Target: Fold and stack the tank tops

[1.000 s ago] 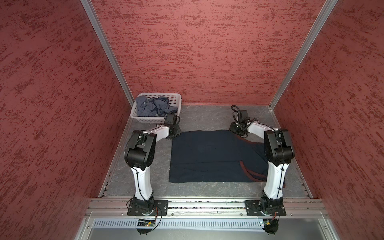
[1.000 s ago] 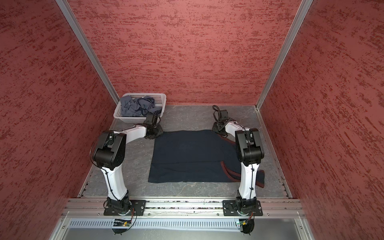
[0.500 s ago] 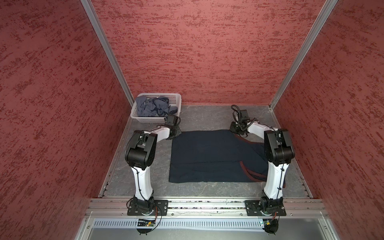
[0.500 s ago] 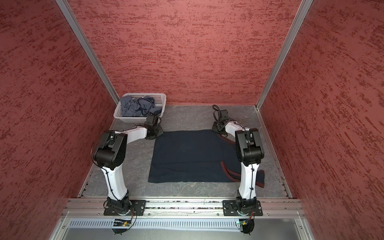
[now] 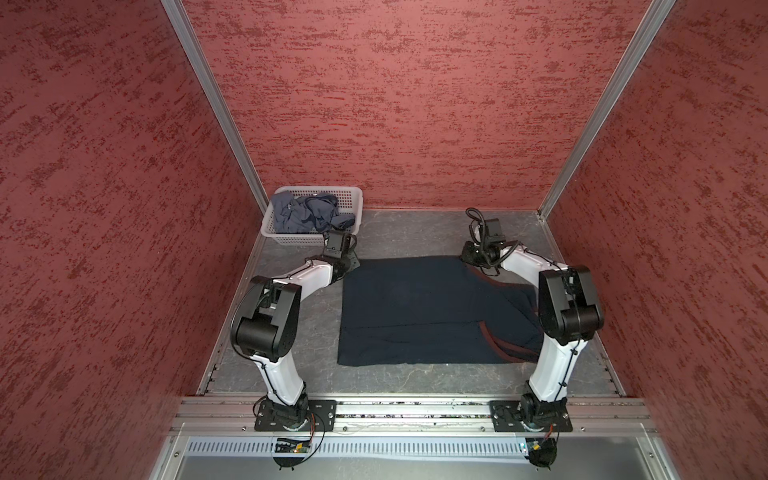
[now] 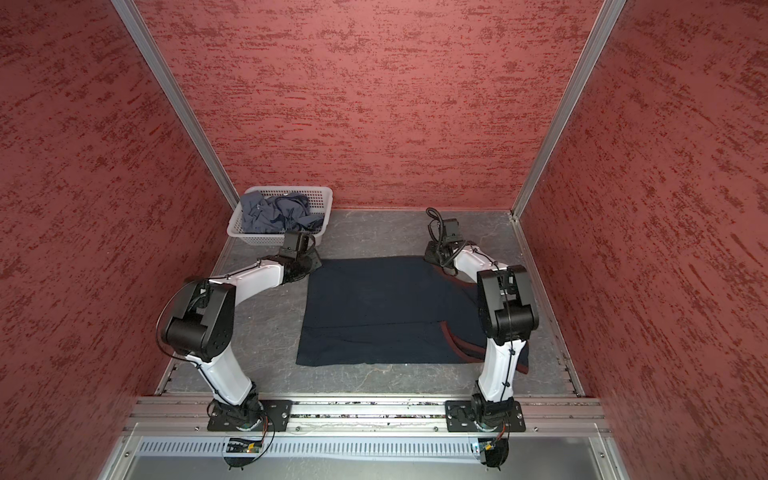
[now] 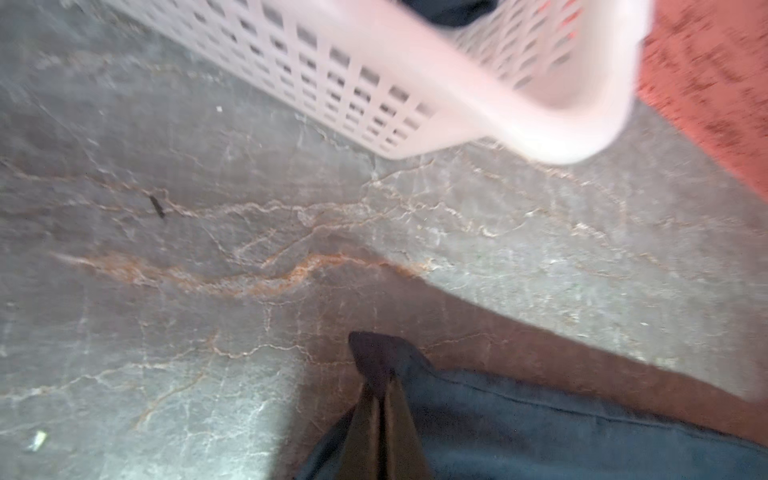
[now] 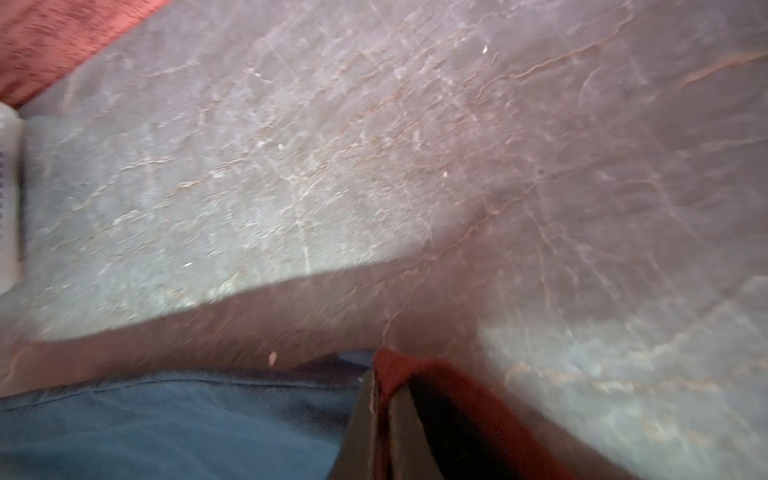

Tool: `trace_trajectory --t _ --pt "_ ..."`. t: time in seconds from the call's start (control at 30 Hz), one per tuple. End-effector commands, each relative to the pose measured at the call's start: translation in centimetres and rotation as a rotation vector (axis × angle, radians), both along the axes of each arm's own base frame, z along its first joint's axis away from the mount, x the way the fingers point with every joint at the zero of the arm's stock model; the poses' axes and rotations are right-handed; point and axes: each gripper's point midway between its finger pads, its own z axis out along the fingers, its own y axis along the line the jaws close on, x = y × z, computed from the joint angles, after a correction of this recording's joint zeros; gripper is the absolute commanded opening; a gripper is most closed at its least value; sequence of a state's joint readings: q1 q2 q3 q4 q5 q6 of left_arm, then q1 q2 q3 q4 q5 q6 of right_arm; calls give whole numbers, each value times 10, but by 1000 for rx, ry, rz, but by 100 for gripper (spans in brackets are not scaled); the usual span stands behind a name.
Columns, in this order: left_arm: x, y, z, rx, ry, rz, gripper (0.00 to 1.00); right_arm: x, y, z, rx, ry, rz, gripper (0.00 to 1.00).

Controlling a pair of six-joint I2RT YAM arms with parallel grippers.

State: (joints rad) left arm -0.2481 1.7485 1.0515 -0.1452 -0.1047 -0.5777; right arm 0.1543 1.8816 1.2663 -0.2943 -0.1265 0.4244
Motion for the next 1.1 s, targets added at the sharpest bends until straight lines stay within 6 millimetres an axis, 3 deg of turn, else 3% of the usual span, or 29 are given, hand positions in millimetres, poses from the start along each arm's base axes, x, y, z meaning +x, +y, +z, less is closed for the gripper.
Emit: trace_trajectory --t 0.0,0.3,0.6,0.83,1.07 --pt "-5 -4 15 -6 -69 -25 0 -6 -1 21 -13 -76 -1 4" --pt "-61 -23 24 -39 -99 -113 2 -70 -1 20 12 -79 4 6" --pt "-122 -5 6 -73 -52 -58 7 -130 2 9 46 -50 -5 8" --pt "-148 -6 -31 -99 64 -49 20 -164 -3 -16 77 23 -50 11" --pt "-161 8 -33 -96 63 19 19 -187 -4 -23 123 58 -76 12"
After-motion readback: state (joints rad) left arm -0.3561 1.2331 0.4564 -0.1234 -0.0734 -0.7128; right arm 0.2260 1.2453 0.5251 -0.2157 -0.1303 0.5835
